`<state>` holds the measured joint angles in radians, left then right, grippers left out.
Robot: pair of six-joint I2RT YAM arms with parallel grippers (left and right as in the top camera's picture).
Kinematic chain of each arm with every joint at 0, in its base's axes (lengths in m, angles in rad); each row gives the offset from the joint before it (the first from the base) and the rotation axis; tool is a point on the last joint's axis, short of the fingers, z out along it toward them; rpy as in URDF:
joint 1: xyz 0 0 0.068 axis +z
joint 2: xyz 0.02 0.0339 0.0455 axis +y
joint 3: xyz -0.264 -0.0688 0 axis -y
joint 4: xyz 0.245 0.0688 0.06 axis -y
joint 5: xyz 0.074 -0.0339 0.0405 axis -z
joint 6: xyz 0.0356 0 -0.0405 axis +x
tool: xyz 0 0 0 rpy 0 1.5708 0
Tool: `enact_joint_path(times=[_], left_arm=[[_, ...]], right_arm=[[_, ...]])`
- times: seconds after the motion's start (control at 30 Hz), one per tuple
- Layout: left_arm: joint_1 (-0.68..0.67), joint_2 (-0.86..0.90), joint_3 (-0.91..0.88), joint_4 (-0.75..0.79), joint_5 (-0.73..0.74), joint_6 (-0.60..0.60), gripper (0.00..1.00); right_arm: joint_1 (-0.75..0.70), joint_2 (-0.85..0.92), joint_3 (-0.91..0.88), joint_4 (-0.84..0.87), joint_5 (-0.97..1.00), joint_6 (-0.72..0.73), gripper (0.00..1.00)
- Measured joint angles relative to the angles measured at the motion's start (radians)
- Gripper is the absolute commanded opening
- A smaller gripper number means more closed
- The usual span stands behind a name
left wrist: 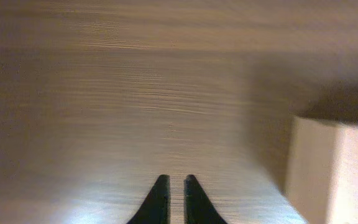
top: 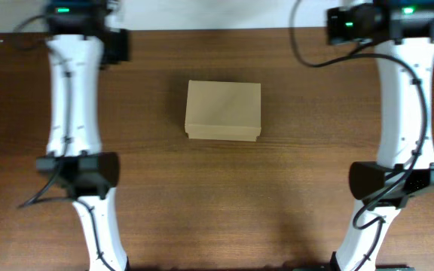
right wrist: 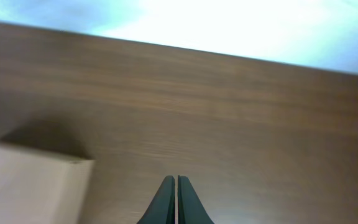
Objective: Pack container
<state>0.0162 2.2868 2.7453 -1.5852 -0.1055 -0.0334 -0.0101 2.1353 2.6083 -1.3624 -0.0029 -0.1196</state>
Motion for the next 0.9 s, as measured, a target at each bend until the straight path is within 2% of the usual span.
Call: enact_joint_path(times=[0.03, 0.1, 0.13, 0.17, 0.33, 0.9], left_arm=[[0.036, -0.025, 0.000, 0.003, -0.002, -0.005, 0.50], [0.104, -0.076, 0.000, 0.013, -0.009, -0.010, 0.87], [0.133, -0.102, 0.000, 0.016, -0.012, -0.014, 0.98], [0.156, -0.127, 0.000, 0.019, -0.016, -0.014, 1.00], [0.200, -0.196, 0.002, 0.018, -0.019, -0.017, 1.00], [0.200, -0.194, 0.002, -0.004, -0.019, -0.017, 1.00]], right_arm=[[-0.024, -0.002, 0.000, -0.004, 0.004, 0.011, 0.10], [-0.064, -0.008, 0.000, -0.020, 0.006, 0.031, 0.36], [-0.080, -0.012, 0.000, -0.029, 0.006, 0.039, 0.68], [-0.092, -0.017, 0.000, -0.038, 0.006, 0.043, 0.99], [-0.100, -0.034, 0.000, -0.086, 0.006, 0.041, 0.99], [-0.100, -0.038, 0.000, -0.104, 0.005, 0.045, 0.99]])
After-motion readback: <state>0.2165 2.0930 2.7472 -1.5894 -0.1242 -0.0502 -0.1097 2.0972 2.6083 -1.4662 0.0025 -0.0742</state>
